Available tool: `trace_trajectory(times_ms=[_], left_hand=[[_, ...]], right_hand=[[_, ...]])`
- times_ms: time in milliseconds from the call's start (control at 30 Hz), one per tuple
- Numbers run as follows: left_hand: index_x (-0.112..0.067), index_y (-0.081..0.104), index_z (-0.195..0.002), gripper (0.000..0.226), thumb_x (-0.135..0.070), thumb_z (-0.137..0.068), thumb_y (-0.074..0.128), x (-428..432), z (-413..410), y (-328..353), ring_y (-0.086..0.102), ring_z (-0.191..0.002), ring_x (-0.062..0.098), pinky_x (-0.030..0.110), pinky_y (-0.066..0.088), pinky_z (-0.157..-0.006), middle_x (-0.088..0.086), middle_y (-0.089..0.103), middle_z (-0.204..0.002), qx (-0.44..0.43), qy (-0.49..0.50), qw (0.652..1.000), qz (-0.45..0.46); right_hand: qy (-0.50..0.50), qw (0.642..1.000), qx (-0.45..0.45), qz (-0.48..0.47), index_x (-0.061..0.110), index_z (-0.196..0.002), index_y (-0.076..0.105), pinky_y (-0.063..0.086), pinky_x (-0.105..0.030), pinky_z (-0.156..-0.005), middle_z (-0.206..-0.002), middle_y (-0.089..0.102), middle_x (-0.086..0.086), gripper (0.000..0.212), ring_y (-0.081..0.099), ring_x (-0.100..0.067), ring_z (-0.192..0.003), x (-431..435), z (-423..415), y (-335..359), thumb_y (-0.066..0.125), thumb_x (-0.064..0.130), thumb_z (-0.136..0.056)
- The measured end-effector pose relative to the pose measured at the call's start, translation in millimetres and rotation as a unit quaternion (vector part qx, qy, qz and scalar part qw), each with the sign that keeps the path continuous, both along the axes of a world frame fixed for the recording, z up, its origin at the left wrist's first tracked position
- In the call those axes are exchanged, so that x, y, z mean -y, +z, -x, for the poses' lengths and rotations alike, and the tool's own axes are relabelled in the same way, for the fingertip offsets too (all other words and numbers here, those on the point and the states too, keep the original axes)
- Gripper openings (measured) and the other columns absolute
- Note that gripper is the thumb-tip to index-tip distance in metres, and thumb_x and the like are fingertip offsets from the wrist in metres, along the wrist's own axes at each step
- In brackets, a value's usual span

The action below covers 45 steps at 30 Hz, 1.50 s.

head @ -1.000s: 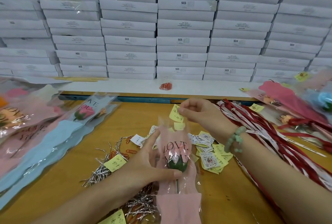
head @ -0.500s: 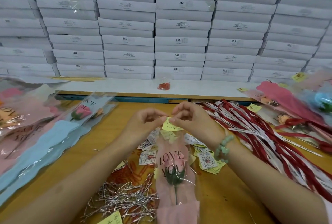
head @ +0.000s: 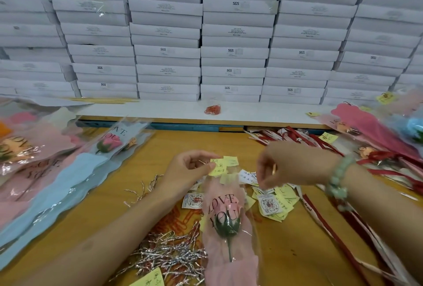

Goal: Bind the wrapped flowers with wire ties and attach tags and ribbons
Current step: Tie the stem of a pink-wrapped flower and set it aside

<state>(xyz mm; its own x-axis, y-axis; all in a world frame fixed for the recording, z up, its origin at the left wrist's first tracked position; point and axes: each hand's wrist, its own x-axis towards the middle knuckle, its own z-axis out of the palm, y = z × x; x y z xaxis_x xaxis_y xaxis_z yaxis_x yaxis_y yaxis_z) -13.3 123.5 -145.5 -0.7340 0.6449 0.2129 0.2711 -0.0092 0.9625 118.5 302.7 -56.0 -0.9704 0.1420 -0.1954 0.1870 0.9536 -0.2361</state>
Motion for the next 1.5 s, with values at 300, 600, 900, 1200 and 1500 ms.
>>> trace_trajectory(times_ms=[300, 600, 900, 1200, 1500], left_hand=[[-0.031, 0.078, -0.092, 0.023, -0.010, -0.085, 0.071, -1.0, 0.3, -1.4, 0.067, -0.080, 0.005, 0.014, 0.053, -0.071, -0.005, 0.074, -0.090, 0.016, -0.007, 1.000, -0.014], [-0.034, 0.077, -0.095, 0.022, -0.016, -0.083, 0.074, -1.2, 2.8, -3.6, 0.067, -0.084, 0.009, 0.017, 0.053, -0.072, -0.002, 0.074, -0.093, 0.006, -0.010, 1.000, -0.006], [-0.024, 0.078, -0.095, 0.018, -0.012, -0.084, 0.073, -1.5, 1.9, -3.2, 0.067, -0.082, 0.010, 0.018, 0.055, -0.073, -0.003, 0.075, -0.092, 0.009, 0.009, 1.000, -0.016], [-0.021, 0.076, -0.089, 0.014, -0.008, -0.084, 0.072, -1.6, 2.6, -3.1, 0.069, -0.079, 0.005, 0.012, 0.053, -0.070, -0.006, 0.076, -0.087, -0.005, 0.033, 0.999, -0.031], [-0.014, 0.075, -0.087, 0.009, -0.007, -0.082, 0.075, -2.8, 4.8, -4.3, 0.068, -0.079, 0.006, 0.015, 0.053, -0.072, -0.004, 0.075, -0.084, -0.008, 0.035, 0.999, -0.039]], right_hand=[[0.017, 0.983, -0.136, -0.125, 0.032, -0.096, 0.059, 0.035, -0.015, -0.061, -0.093, 0.060, 0.017, 0.027, 0.049, 0.000, -0.081, 29.0, -36.7, -53.5, 0.054, 0.056, -0.084], [0.025, 0.970, -0.120, -0.211, 0.020, -0.111, 0.053, 0.038, -0.030, -0.065, -0.111, 0.055, 0.002, 0.022, 0.058, -0.021, -0.094, 34.0, -36.0, -60.5, 0.035, 0.028, -0.101], [-0.038, 0.983, -0.173, -0.058, 0.028, -0.088, 0.064, 0.048, -0.016, -0.067, -0.083, 0.065, 0.015, 0.009, 0.057, 0.003, -0.072, 15.3, -35.8, -43.0, 0.056, 0.029, -0.092], [-0.068, 0.943, -0.208, 0.251, 0.025, -0.103, 0.065, 0.052, -0.021, -0.051, -0.077, 0.075, 0.003, 0.017, 0.072, -0.011, -0.071, -14.5, 9.2, -16.4, 0.067, 0.015, -0.090], [-0.087, 0.898, -0.246, 0.354, 0.009, -0.090, 0.071, 0.043, -0.013, -0.045, -0.077, 0.076, -0.001, 0.011, 0.070, -0.005, -0.067, 2.6, 67.6, -30.7, 0.067, 0.019, -0.091]])
